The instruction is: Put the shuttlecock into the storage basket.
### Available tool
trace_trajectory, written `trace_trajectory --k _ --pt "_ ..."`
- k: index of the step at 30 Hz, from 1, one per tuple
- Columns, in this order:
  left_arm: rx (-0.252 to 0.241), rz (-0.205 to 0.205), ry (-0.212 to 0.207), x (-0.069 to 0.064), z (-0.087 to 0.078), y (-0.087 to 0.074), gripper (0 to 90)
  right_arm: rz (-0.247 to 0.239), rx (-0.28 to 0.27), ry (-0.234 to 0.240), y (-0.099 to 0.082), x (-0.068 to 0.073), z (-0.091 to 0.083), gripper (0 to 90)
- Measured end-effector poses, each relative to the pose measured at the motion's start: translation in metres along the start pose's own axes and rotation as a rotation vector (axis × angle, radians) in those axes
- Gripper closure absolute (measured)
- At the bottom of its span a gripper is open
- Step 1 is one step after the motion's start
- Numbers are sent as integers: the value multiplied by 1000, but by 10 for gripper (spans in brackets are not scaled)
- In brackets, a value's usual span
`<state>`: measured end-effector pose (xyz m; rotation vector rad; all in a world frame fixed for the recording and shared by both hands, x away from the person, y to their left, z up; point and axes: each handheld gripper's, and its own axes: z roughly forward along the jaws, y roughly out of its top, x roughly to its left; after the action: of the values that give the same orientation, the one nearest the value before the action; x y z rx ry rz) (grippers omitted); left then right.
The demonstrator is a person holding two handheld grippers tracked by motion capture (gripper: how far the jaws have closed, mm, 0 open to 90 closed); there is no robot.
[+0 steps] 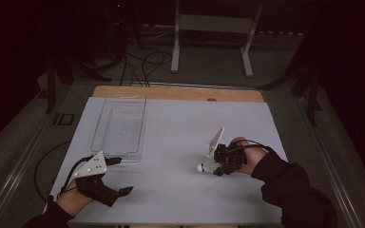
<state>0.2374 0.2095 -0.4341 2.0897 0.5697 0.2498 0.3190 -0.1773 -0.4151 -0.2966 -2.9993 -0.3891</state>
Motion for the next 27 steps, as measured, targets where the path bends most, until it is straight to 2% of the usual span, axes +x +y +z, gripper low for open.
trace_trajectory --k 2,8,10,13,14,16,19,20,24,27 --pt "35 15 2 -1 3 6 1 -18 -8 1 1 1 1 900" --pt "148 56 -28 -2 14 23 1 -38 -22 3 4 3 4 900" --pt "165 61 -36 -2 18 28 1 -26 -25 12 5 5 3 900" --pt "172 58 -37 -3 20 30 1 -36 -36 9 5 5 3 900" --pt "193 33 -40 -4 25 39 0 -38 -42 7 5 6 2 900" --pt "207 29 -61 -6 29 44 0 -26 -39 12 5 7 2 900" --pt "229 55 -85 -9 33 50 0 -17 -34 14 5 8 3 900" --pt "242 71 -93 -10 35 52 0 -31 -34 11 5 8 4 900" --pt "272 106 -114 -12 41 62 0 -20 -40 16 5 10 3 900" --pt "288 125 -130 -14 46 68 0 -31 -52 14 6 11 3 900"
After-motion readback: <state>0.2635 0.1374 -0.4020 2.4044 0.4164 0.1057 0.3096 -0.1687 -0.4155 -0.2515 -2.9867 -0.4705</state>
